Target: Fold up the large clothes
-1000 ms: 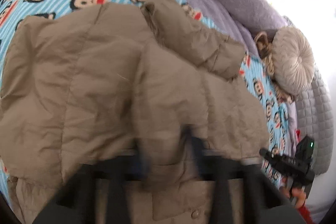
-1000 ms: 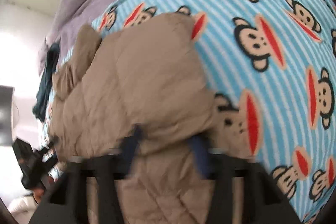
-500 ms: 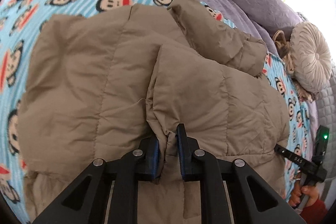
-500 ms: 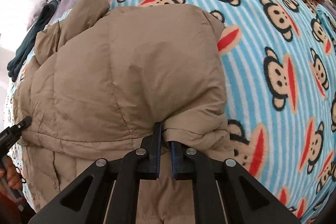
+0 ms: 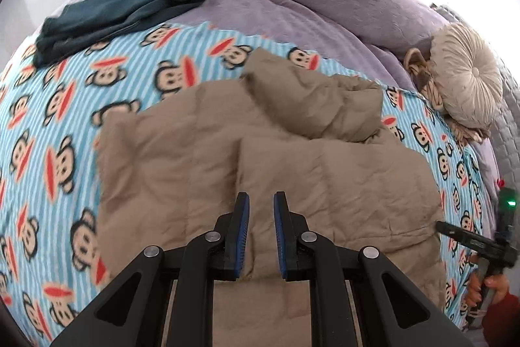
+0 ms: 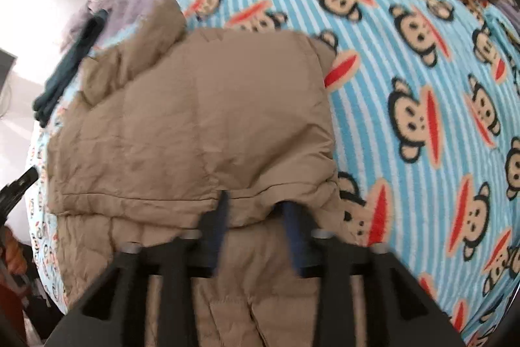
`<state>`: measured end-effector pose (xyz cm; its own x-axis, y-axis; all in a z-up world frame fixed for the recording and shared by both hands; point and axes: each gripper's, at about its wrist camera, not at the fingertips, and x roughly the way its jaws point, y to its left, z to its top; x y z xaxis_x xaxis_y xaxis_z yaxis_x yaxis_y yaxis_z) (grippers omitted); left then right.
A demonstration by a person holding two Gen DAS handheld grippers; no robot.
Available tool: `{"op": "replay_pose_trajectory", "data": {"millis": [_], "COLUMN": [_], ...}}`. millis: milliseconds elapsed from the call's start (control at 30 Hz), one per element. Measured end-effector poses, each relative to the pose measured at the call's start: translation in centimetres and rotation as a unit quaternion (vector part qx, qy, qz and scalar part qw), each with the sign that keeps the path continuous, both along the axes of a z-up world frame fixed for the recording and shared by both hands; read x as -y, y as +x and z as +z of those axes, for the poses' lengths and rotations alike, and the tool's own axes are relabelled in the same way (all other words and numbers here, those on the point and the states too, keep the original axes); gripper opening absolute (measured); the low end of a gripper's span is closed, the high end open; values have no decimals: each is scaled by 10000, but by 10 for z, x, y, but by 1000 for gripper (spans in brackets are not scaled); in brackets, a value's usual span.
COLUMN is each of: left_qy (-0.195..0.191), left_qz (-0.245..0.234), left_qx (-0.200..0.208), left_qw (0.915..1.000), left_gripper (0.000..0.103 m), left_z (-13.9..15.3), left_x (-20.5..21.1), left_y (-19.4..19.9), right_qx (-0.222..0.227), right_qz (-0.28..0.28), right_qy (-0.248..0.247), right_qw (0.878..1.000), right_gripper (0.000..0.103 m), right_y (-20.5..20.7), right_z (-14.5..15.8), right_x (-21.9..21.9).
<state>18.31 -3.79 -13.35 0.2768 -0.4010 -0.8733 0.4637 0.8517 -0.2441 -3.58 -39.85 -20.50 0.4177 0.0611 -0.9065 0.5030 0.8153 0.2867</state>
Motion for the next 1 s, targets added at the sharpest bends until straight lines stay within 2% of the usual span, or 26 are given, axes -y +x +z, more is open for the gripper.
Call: {"op": "replay_pose_trajectory", "data": {"millis": [100, 167, 200, 300, 333, 367, 400, 467, 600, 800, 1000], "left_qy": [216, 338, 437, 621, 667, 702, 755, 774, 688, 1256, 1092], "left_qz": [-38, 35, 122, 294, 325, 344, 365, 392, 480, 79, 156], "left_qx": [32, -8, -57, -125, -130, -115, -83, -127, -265, 300, 137], "left_qw": [9998, 9994, 9990, 9976, 9972, 9969, 9964, 9962, 9961, 9916, 9938], "left_gripper": [17, 17, 17, 17, 17, 17, 17, 17, 17, 17, 17], "left_z": [-14, -27, -36, -55, -59, -63, -66, -75, -91, -101, -91], "left_x": [30, 39, 42, 40, 37, 33, 30, 24, 22, 41, 32], "left_y": [9, 16, 20, 24, 25, 25, 26, 30, 36, 23, 25], "right_qx": [390, 435, 408, 215, 102, 180, 204, 109, -263, -413, -486], "right_qz": [-181, -522, -679, -1239, -1320, -1257, -1130, -625, -240, -313, -374], "right_qy": [-239, -306, -184, 672, 1056, 1401, 1370, 618, -98, -373, -647], "right_qw": [9988, 9972, 9967, 9898, 9856, 9820, 9839, 9961, 9993, 9980, 9960], "right_gripper": [53, 54, 54, 51, 25, 17, 17, 16, 17, 18, 22], "right_y": [-10, -7, -3, 8, 15, 20, 25, 38, 52, 54, 44], "right_z": [21, 23, 19, -14, -29, -37, -37, -26, -37, -65, -51], "right_x": [8, 27, 38, 78, 87, 88, 84, 67, 55, 63, 52]}}
